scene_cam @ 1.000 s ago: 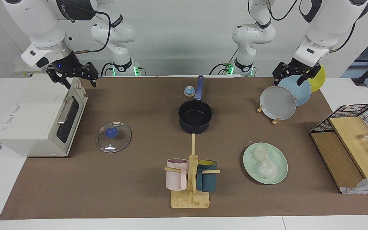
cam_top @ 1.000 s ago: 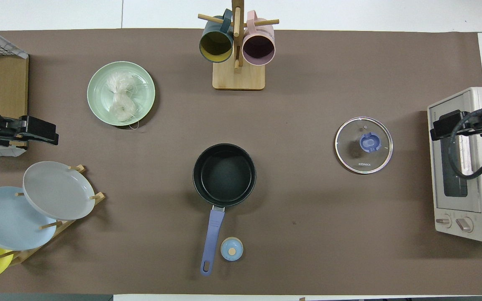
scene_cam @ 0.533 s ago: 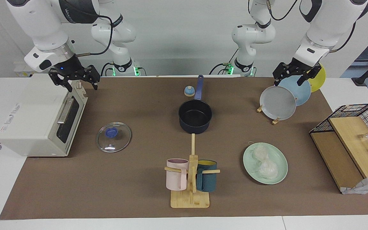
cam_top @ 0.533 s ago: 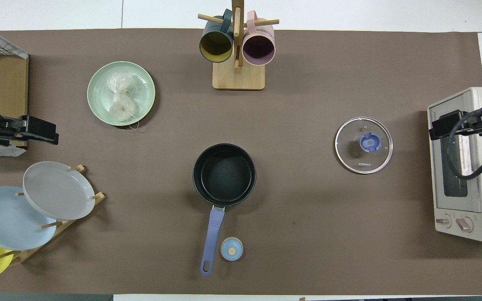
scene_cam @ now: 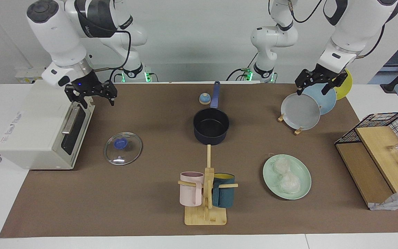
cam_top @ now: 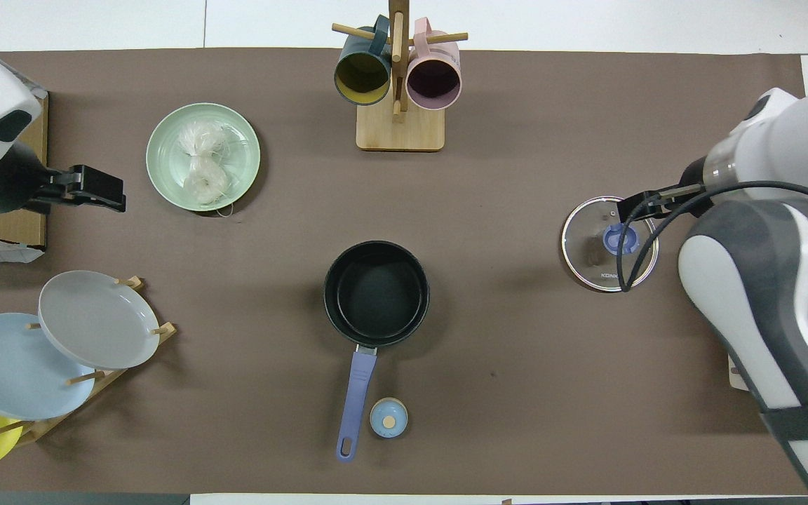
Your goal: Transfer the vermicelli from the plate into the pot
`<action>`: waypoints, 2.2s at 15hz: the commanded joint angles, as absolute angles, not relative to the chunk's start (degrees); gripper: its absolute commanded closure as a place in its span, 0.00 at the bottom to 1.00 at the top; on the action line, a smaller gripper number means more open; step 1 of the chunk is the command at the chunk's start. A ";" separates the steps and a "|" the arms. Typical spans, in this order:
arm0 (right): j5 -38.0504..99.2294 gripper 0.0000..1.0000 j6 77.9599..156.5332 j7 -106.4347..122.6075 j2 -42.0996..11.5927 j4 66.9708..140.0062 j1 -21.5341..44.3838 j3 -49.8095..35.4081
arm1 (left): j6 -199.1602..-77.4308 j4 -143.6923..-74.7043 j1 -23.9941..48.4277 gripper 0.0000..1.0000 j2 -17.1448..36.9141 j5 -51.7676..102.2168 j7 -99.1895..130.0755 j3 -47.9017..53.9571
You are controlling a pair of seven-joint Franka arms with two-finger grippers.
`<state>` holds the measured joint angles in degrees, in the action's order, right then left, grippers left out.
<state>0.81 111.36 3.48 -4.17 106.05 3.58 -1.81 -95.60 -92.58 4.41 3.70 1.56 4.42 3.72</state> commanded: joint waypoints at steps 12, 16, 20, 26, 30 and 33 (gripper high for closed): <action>1.05 0.06 132.19 10.02 -11.69 119.18 2.20 -1.93 | -122.59 -92.99 7.03 0.00 26.36 1.67 3.08 3.34; 1.05 0.12 132.01 11.69 -11.60 119.27 2.11 -1.93 | -126.73 -93.78 6.86 0.00 28.74 1.23 2.29 3.25; 1.05 0.12 131.57 11.95 -11.60 119.35 2.11 -1.85 | -129.73 -96.24 6.94 0.00 29.00 1.14 -0.35 3.16; 0.88 0.14 131.31 11.95 -11.60 119.36 2.11 -1.76 | -129.12 -95.98 6.94 0.79 29.00 0.44 -0.88 3.08; 0.79 0.14 131.22 12.04 -11.60 119.27 2.11 -1.76 | -127.98 -94.57 6.51 1.00 28.74 0.53 -2.28 3.08; 0.79 0.14 131.05 13.70 -11.51 119.44 2.02 -1.76 | -121.57 -90.28 6.15 1.00 28.22 0.79 -2.29 3.25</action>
